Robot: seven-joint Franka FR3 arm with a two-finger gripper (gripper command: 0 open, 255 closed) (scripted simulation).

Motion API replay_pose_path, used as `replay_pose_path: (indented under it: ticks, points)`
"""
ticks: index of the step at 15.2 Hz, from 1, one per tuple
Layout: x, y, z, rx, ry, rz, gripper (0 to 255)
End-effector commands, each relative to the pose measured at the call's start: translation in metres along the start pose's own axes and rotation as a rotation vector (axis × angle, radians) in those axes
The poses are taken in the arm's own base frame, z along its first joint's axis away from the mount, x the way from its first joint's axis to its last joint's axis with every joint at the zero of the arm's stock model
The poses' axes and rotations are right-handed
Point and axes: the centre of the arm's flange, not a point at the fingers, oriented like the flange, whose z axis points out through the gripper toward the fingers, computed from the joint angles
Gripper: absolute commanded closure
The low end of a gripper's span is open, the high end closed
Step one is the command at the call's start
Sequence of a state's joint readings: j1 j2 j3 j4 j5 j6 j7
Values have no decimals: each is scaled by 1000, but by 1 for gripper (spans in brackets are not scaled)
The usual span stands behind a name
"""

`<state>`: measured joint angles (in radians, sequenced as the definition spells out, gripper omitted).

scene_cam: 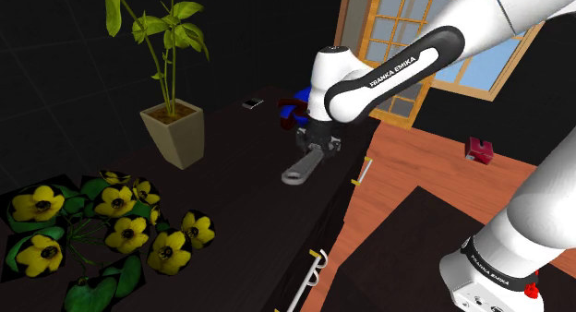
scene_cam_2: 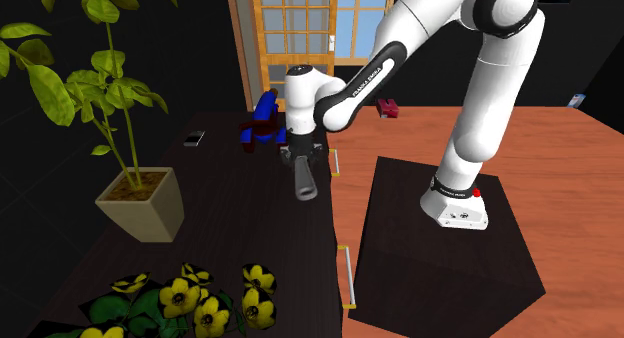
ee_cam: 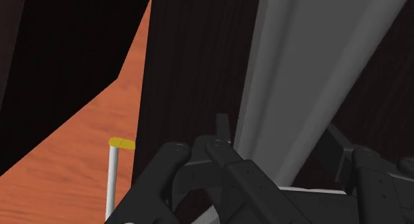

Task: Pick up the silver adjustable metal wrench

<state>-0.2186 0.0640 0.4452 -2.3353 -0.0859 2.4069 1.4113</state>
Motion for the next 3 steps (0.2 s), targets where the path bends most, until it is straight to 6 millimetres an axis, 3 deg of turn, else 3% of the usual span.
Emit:
replay_pose_path:
  ticks: [1, 3]
  points:
    - [1, 0, -10, 1, 0, -1, 255]
    - [1, 0, -11, 1, 0, -1, 255]
